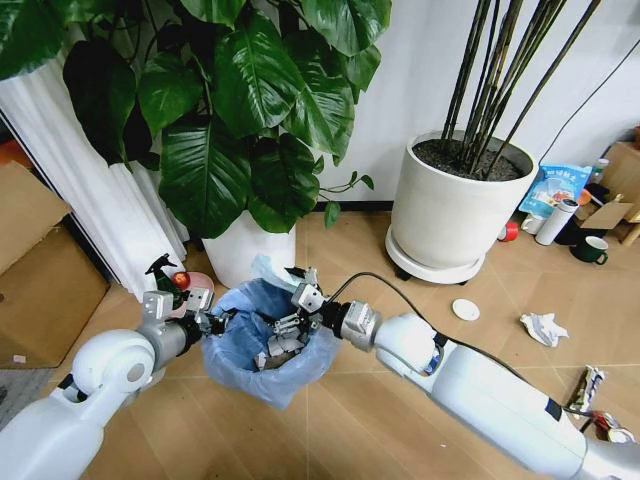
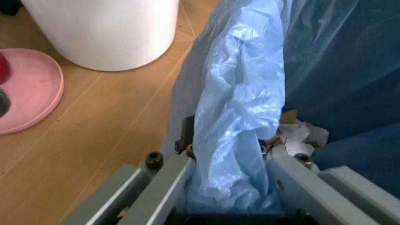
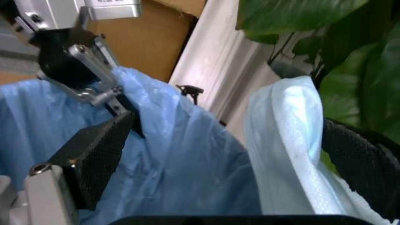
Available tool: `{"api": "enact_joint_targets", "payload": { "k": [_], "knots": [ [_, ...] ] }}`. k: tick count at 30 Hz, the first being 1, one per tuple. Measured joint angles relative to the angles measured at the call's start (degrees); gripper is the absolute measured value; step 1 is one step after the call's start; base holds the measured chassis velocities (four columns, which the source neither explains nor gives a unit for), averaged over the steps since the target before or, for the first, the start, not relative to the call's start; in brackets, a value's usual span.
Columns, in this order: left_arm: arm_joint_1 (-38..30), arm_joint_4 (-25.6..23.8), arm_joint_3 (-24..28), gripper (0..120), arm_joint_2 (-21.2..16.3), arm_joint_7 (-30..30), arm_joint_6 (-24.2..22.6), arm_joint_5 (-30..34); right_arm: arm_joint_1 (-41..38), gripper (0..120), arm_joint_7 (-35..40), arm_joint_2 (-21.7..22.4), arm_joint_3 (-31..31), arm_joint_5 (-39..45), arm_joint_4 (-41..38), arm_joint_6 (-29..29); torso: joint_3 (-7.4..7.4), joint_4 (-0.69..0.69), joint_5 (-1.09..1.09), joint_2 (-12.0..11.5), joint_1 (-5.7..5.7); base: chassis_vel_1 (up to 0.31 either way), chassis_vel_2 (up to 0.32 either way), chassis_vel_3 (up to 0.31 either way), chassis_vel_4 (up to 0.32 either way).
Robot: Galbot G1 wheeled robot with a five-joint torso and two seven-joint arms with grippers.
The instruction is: Pick up the trash bin and place the garbage on the floor into it.
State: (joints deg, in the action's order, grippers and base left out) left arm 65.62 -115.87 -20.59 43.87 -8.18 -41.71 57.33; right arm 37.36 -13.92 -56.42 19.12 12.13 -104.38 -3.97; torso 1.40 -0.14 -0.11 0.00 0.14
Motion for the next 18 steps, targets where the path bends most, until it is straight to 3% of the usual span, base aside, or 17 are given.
{"api": "enact_joint_targets", "payload": {
  "k": [3,7,15,18],
  "knots": [
    [0.0,0.0,0.0,2,0.1,0.0,0.0,0.0,0.0,100,0.7,-0.1,0.0,1.5,0.0,0.0,0.0,0.0,0.0,0.0,0.0,0.0,0.0,0.0,0.0],
    [0.0,0.0,-0.1,2,0.1,0.4,0.4,-0.1,0.5,100,5.5,-1.4,1.9,12.9,-0.8,-0.8,0.0,0.0,0.0,0.0,0.0,0.0,0.0,0.0,0.0],
    [0.2,-0.2,-0.5,2,0.1,1.0,0.7,-0.2,1.8,100,14.6,-4.5,4.1,27.0,-2.1,-5.0,0.0,0.0,0.0,0.0,0.0,0.0,0.0,0.0,0.0],
    [0.2,-0.2,-0.7,2,0.0,1.2,0.7,-0.2,1.8,100,14.9,-4.5,4.5,28.6,-2.6,-6.4,0.0,0.0,0.0,0.0,0.0,0.0,0.0,0.0,0.0]
  ]
}}
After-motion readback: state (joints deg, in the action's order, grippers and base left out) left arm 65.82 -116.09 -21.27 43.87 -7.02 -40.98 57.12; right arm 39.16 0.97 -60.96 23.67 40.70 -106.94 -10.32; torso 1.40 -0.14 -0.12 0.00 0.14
